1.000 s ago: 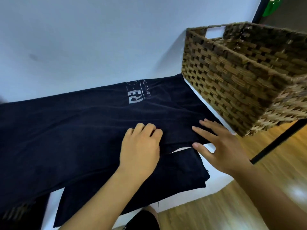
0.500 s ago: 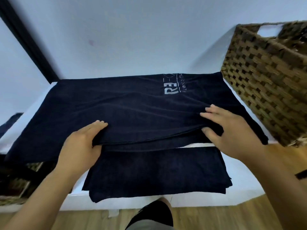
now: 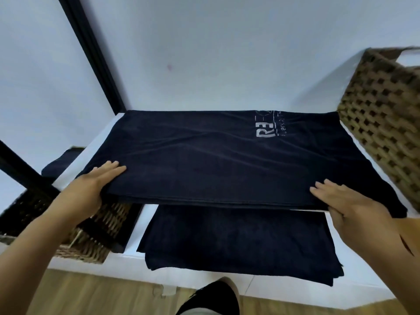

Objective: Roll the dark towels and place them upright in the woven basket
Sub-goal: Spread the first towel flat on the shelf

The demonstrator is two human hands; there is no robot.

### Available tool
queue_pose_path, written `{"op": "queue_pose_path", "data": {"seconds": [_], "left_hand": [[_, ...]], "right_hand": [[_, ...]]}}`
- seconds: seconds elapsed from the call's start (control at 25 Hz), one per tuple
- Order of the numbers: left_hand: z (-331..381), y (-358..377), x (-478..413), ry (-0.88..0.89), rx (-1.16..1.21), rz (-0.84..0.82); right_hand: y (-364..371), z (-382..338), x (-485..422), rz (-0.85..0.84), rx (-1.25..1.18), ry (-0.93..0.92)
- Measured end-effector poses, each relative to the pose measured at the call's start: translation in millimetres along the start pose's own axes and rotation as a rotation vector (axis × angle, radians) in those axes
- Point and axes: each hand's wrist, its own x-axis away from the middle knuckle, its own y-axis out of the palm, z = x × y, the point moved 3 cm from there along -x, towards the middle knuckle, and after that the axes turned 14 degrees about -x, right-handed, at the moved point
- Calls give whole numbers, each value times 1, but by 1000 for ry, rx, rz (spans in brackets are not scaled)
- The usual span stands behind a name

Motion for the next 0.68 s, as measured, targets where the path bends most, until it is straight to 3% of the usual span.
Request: {"op": "queue_pose_path", "data": {"seconds": [0.08, 0.16, 0.28, 0.32, 0.4, 0.44, 0.48, 0.6, 0.68], "left_hand": [[-11, -8, -8, 65, -125, -85], [-20, -10, -8, 103, -208, -254], [-22, -37, -13, 101, -64, -631], [-11, -49, -28, 81, 110, -640], [23, -63, -73, 16, 378, -301], [44, -62, -91, -10, 342, -126], [66, -52, -103, -22, 251, -57], [90, 3, -111, -38, -24, -189], [83, 12, -111, -17, -56, -220]], "right_hand": [[0, 1, -3, -60, 49, -17], [-8, -4, -8, -233, 72, 31], [-33, -26, -38, -490, 16, 286], [-33, -28, -58, -476, -32, 317], [-16, -19, -103, -290, -133, 305], [-3, -13, -122, -251, -130, 313], [14, -4, -135, -282, -95, 372], [55, 34, -138, -494, 100, 611], [51, 42, -149, -542, 144, 697]]}}
